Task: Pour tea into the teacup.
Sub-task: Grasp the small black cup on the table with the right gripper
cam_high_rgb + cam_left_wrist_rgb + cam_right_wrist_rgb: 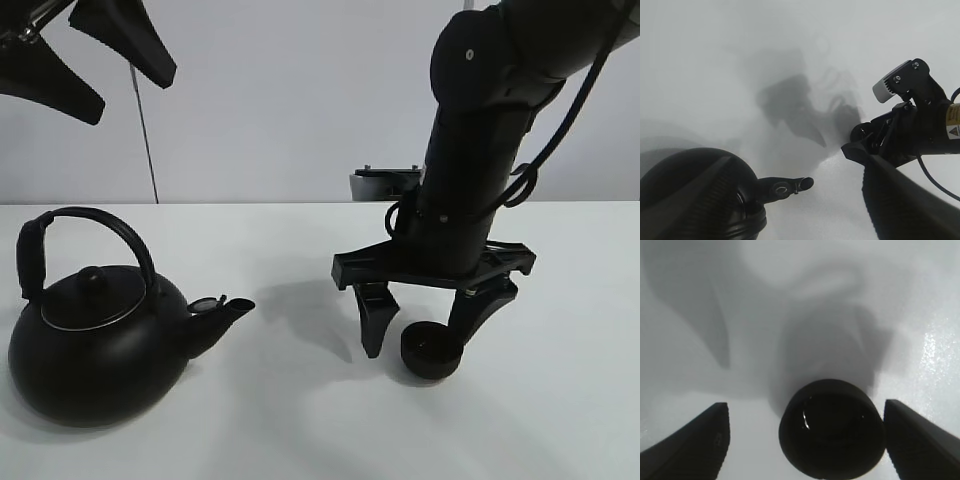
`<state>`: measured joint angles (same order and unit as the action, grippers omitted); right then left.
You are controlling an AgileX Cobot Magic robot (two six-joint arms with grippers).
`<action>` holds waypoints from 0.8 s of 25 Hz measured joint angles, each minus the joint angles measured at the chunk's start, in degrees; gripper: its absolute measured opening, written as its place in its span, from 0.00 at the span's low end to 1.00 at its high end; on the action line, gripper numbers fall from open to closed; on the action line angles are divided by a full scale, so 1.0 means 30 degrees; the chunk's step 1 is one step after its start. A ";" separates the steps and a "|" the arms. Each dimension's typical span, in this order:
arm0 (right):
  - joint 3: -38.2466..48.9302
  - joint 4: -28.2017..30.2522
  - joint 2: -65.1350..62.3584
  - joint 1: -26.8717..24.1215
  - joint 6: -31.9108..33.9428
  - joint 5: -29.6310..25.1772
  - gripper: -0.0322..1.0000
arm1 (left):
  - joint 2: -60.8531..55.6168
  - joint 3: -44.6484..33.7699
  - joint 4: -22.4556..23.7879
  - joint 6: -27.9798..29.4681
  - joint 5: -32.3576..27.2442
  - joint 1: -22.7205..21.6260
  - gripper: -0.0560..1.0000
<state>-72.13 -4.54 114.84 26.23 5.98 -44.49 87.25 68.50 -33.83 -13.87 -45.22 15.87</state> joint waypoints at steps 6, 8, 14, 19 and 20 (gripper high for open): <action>0.0000 0.0053 0.0497 0.0000 0.0018 0.0023 0.59 | 0.0000 0.0000 0.0000 0.0000 0.0000 0.0000 0.54; 0.0000 -0.0008 0.0630 0.0000 0.0077 0.0008 0.58 | 0.0000 0.0000 0.0014 0.0000 0.0000 0.0000 0.54; 0.0000 -0.0270 0.0649 0.0000 0.0133 -0.0261 0.42 | 0.0000 0.0000 0.0014 0.0000 0.0000 0.0000 0.54; -0.0011 -0.0270 0.0517 0.0000 0.0139 -0.0549 0.42 | 0.0000 0.0000 0.0014 0.0000 0.0000 0.0000 0.54; -0.0011 -0.0231 0.0330 0.0000 0.0139 -0.0614 0.42 | 0.0000 0.0000 0.0014 0.0000 0.0000 0.0000 0.54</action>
<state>-72.16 -5.23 115.83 26.23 6.39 -46.34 87.25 68.50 -33.79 -13.87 -45.22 15.87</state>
